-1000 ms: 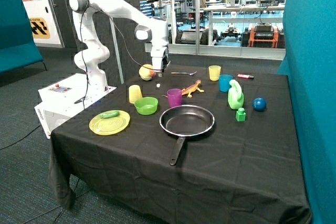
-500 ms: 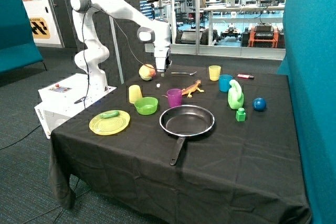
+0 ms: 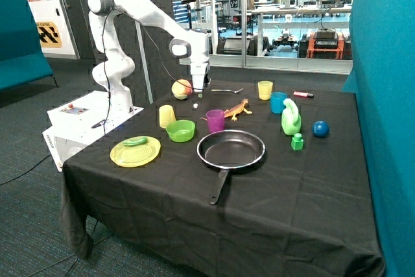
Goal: Roll the dices in the bowl
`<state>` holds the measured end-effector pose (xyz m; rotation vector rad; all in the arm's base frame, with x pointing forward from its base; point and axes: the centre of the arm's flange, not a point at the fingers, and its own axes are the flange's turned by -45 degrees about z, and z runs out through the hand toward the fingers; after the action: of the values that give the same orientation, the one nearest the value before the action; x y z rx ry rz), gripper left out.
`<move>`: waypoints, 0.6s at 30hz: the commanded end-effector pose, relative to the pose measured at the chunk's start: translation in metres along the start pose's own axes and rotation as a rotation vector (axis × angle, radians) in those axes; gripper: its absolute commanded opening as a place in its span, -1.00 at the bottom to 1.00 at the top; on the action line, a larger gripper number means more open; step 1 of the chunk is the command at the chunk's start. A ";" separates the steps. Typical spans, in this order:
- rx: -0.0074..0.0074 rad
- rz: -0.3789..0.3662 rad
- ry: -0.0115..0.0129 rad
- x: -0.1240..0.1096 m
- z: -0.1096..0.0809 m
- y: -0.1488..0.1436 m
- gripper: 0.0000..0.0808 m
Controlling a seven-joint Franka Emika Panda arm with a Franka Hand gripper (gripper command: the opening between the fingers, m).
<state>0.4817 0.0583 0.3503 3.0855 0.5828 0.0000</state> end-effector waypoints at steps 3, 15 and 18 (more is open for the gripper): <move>0.0015 -0.013 0.0003 -0.010 0.026 -0.017 0.29; 0.0015 -0.027 0.0003 -0.011 0.046 -0.036 0.27; 0.0015 -0.027 0.0003 -0.012 0.048 -0.037 0.26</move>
<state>0.4624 0.0781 0.3168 3.0804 0.6129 0.0035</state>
